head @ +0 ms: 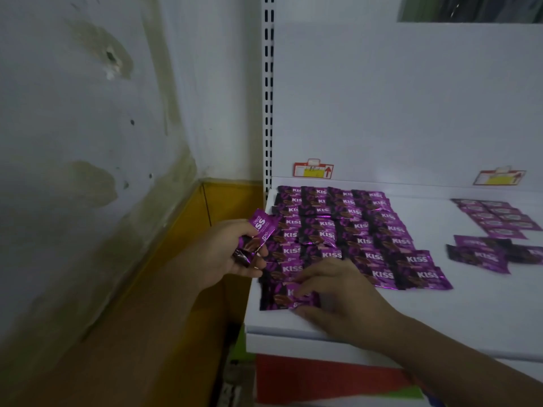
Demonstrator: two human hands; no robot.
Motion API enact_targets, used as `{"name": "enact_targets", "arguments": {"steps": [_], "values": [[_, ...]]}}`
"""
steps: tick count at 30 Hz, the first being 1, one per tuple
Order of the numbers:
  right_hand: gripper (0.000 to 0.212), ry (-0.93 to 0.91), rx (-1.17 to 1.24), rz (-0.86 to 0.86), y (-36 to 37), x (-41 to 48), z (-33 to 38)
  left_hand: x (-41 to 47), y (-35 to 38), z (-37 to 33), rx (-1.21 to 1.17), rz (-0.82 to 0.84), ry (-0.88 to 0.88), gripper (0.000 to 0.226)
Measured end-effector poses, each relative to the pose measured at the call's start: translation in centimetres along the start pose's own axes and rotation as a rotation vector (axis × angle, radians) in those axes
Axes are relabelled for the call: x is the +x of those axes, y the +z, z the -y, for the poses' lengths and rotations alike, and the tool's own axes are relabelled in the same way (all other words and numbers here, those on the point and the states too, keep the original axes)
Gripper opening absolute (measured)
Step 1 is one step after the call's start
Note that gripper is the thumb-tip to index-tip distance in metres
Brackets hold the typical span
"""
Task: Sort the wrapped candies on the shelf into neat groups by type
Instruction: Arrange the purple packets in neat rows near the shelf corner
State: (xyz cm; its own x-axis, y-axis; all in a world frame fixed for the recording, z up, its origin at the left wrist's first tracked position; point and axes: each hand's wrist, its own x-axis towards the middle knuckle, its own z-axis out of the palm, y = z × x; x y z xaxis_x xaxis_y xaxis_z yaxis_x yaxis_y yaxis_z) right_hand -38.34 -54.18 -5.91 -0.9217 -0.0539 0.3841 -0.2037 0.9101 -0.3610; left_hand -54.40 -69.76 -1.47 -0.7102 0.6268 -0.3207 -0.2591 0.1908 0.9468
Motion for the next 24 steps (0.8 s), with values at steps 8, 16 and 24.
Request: {"name": "enact_targets", "arguments": {"steps": [8, 16, 24], "values": [[0.03, 0.018, -0.008, -0.036, 0.0, -0.1, 0.1, -0.2, 1.1, 0.0, -0.021, 0.149, 0.059, 0.015], [0.04, 0.02, -0.054, -0.281, -3.4, 0.5, -0.5, -0.6, 4.1, -1.1, 0.319, 0.31, 0.102, 0.023], [0.036, -0.028, -0.157, -0.155, -4.7, 0.1, -1.5, -0.7, 5.5, -1.3, 0.359, 0.375, 0.134, 0.02]]}}
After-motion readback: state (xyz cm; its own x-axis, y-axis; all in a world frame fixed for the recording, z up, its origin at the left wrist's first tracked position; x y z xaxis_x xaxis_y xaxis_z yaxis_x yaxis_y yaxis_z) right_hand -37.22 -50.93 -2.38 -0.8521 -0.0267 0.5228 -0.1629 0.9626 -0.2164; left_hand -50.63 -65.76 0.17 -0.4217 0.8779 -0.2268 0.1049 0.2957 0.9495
